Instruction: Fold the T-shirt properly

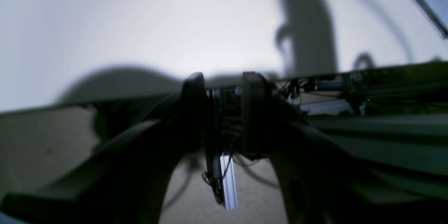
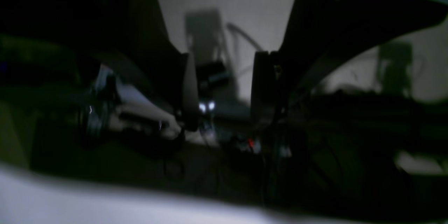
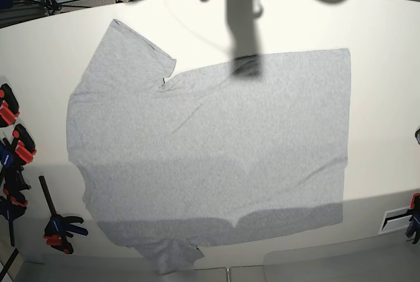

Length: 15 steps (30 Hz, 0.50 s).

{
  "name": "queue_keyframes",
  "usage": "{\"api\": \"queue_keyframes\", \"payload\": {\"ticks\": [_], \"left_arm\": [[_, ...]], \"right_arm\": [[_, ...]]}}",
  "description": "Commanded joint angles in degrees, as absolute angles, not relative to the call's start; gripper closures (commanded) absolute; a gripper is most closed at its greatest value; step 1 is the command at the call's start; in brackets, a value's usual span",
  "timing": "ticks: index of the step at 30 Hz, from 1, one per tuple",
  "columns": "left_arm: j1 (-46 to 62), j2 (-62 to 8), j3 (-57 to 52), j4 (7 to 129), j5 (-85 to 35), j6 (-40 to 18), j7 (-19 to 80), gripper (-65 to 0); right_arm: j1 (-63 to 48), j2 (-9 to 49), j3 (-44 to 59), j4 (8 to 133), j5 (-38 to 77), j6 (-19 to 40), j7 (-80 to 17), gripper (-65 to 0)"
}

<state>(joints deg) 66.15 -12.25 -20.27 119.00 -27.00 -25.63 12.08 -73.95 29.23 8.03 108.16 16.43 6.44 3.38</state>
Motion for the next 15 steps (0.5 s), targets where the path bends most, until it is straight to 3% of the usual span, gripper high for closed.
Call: {"api": "queue_keyframes", "payload": {"ticks": [1,11,15], "left_arm": [[67.13,-12.43,-20.58,120.46,-27.7,-26.0,11.14,-17.0],[67.11,-12.43,-20.58,126.15,-27.68,-26.0,11.14,-17.0],[65.63,-12.43,-20.58,127.09,-27.73,-26.02,11.16,-17.0]], "right_arm": [[-75.0,29.34,8.64,110.04,16.51,6.66,4.58,-23.6],[-75.0,29.36,9.37,116.42,16.03,6.66,1.76,-23.7],[-75.0,29.34,9.37,116.77,8.82,6.63,2.07,-23.7]]}}
